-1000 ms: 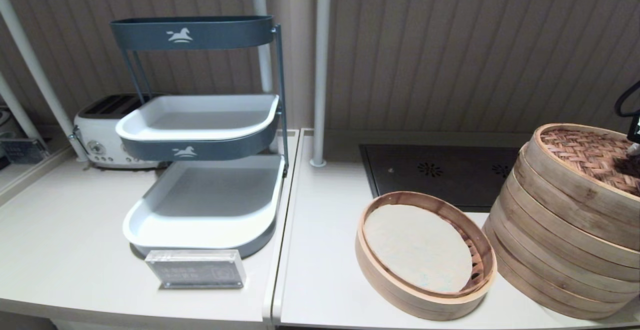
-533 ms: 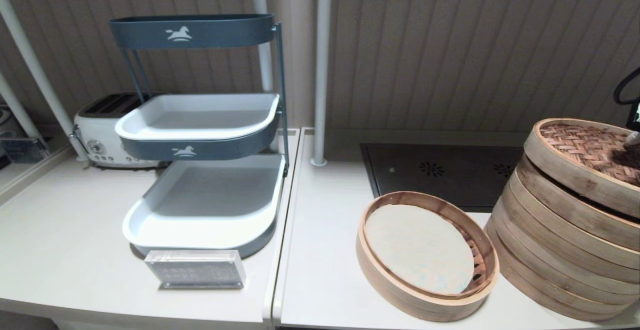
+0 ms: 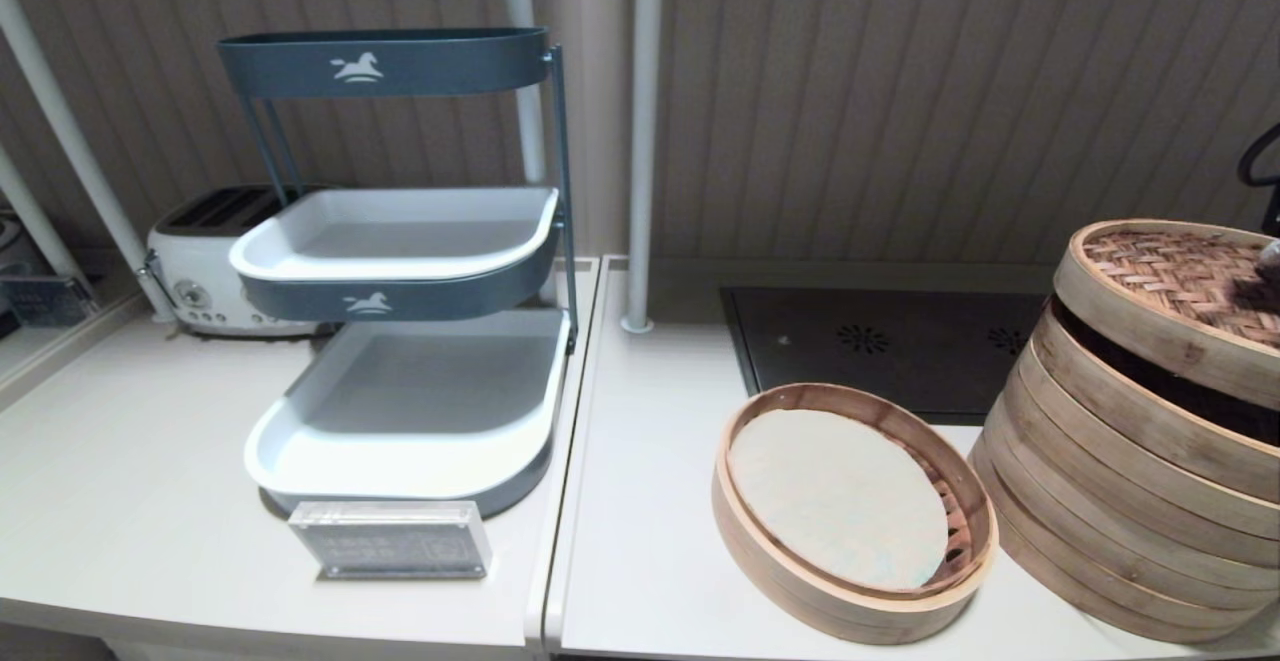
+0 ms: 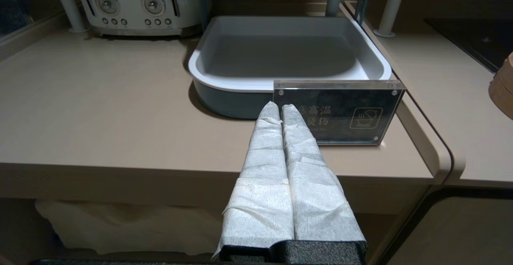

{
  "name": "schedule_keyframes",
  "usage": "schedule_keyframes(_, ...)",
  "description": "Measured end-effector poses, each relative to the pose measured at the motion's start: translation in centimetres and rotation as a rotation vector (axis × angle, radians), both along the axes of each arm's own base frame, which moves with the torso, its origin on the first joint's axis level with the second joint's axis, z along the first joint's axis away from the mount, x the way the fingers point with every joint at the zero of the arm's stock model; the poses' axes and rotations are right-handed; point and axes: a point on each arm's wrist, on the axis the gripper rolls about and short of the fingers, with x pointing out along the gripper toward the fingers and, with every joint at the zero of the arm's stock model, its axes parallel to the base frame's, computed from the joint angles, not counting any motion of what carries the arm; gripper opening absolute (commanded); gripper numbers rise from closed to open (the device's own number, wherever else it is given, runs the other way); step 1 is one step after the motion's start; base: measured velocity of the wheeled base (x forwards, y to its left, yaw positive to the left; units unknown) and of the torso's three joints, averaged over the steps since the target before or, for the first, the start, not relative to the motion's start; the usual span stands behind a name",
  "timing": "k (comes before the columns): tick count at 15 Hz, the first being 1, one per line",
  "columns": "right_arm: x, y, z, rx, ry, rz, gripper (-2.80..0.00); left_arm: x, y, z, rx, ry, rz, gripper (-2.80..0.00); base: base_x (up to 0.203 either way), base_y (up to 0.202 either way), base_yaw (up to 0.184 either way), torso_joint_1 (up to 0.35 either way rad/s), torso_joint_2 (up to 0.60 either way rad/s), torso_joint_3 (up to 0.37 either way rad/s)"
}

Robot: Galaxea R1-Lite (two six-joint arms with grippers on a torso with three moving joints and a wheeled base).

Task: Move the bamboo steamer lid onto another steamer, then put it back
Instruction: Put the steamer

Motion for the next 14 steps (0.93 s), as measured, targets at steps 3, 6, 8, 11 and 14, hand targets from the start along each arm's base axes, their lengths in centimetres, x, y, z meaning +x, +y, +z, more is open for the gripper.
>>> schedule_keyframes(3,0.0,0.5,0.3,0.001,-0.012,0.011,-2.80,0.0,0.0,0.0,0.000,0.000,0.000,-2.80,0.000,0.000,0.000,0.000,0.00,0.000)
schedule_keyframes(6,0.1,1.4,0.2,0.019,-0.012,0.030,-2.80,0.0,0.0,0.0,0.000,0.001,0.000,-2.80,0.000,0.000,0.000,0.000,0.00,0.000)
schedule_keyframes(8,0.4,2.4,0.2,0.031,-0.016,0.055,-2.80,0.0,0.0,0.0,0.000,0.001,0.000,-2.80,0.000,0.000,0.000,0.000,0.00,0.000)
schedule_keyframes(11,0.9,4.4,0.3,0.045,-0.025,0.108,-2.80,0.0,0.0,0.0,0.000,0.000,0.000,-2.80,0.000,0.000,0.000,0.000,0.00,0.000)
schedule_keyframes(14,1.1,6.6,0.5,0.049,-0.032,0.169,-2.80,0.0,0.0,0.0,0.000,0.000,0.000,-2.80,0.000,0.000,0.000,0.000,0.00,0.000)
